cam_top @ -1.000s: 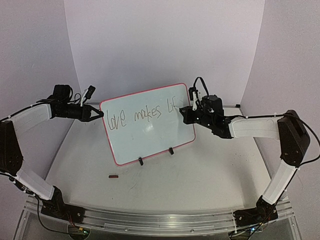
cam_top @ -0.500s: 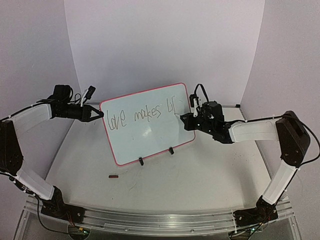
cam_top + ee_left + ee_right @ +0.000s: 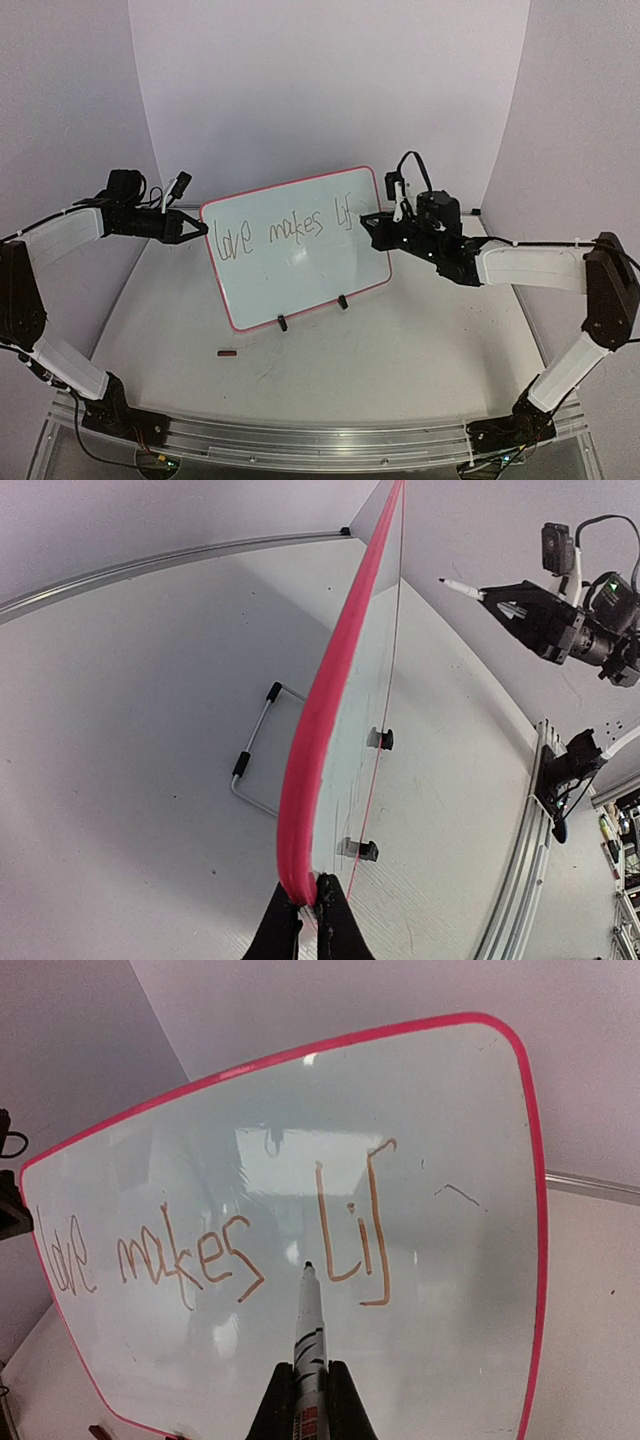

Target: Write a sentence on the whiteboard

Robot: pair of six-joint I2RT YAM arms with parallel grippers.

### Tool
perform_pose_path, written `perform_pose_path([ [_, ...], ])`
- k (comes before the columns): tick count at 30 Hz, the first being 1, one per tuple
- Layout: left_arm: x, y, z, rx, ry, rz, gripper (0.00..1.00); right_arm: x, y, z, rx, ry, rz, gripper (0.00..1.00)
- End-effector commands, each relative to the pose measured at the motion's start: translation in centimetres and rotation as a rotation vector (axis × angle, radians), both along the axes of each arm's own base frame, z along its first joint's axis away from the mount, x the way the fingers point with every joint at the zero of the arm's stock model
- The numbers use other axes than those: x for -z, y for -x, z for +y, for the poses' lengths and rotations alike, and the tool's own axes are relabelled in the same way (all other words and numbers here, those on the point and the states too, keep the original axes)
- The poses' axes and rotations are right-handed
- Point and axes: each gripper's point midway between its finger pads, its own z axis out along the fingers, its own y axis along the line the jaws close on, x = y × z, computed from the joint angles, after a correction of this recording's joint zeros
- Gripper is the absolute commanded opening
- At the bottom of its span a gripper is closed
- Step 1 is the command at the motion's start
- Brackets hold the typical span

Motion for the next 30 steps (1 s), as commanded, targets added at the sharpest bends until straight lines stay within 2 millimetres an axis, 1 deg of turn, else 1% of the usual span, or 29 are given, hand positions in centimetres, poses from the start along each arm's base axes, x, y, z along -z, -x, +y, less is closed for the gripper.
perform_pose_path([
  [1,0.3,-0.6,0.1,0.005,-0.059,-0.046,0.00,-5.4,0.3,-1.1,0.038,-0.068,-0.115,0.00],
  [3,0.3,-0.6,0.1,0.005,-0.058,-0.045,0.00,-5.6,-0.2,-1.0,0.052,-0.055,-0.122,0.00],
  [7,0.3,-0.6,0.0,0.005,-0.059,-0.045,0.00,-5.2,-1.1,-0.5,0.056,-0.028,-0.121,0.00],
  [16,0.4,-0.6,0.0,0.005,-0.060,-0.043,0.00,-3.7,-2.8,0.7,0.055,0.013,-0.105,0.00],
  [26,0.5,-0.6,0.0,0.005,-0.062,-0.041,0.00,-2.5,-3.9,1.1,0.073,0.053,-0.099,0.00],
  [30,0.5,-0.7,0.0,0.005,-0.061,-0.039,0.00,-2.2,-4.4,0.7,0.103,0.069,-0.104,0.00],
])
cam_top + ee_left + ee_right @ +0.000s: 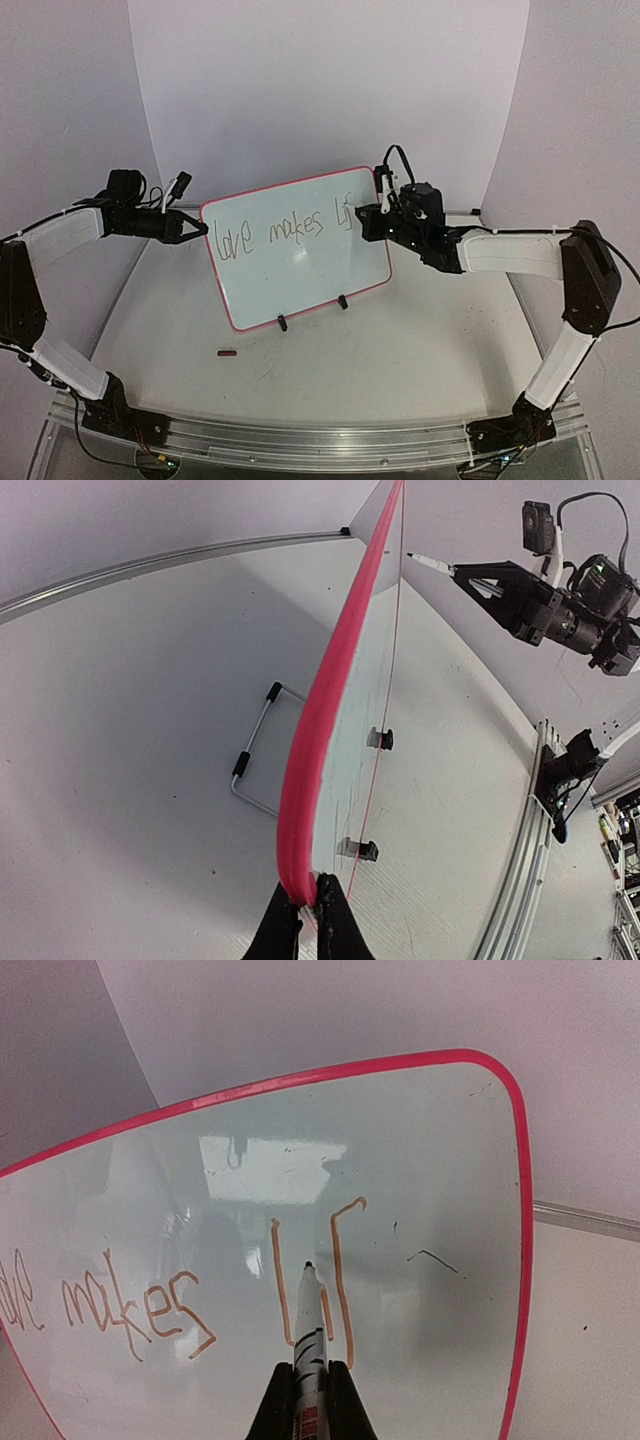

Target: Write a sentence on the whiteboard

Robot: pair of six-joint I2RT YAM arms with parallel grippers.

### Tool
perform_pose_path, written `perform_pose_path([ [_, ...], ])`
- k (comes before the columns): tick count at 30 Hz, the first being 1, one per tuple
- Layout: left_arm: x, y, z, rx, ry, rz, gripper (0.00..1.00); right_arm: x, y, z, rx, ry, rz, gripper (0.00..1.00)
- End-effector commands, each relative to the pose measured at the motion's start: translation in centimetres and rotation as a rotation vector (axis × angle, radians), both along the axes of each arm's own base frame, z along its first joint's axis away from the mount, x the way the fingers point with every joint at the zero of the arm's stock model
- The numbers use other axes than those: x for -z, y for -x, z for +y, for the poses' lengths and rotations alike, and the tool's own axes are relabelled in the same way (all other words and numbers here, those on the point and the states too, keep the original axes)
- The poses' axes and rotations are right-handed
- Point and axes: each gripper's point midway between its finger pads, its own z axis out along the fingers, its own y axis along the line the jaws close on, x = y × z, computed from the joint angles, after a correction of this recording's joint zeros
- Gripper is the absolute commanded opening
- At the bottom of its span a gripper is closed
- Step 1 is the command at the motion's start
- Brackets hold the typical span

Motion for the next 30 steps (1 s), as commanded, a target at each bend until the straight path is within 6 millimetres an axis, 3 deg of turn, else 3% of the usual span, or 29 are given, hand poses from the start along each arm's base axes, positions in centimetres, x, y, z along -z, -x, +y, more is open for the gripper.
perform_pose_path([
  [1,0.6,-0.7,0.0,0.005,-0.061,-0.038,0.00,-1.4,-1.1,0.0,0.034,0.007,-0.046,0.00],
  [12,0.7,-0.7,0.1,0.004,-0.063,-0.035,0.00,-1.0,-1.6,0.6,0.024,0.019,-0.041,0.00],
  [30,0.5,-0.7,0.1,0.004,-0.064,-0.039,0.00,-0.6,-2.3,-0.7,0.110,0.039,-0.029,0.00],
])
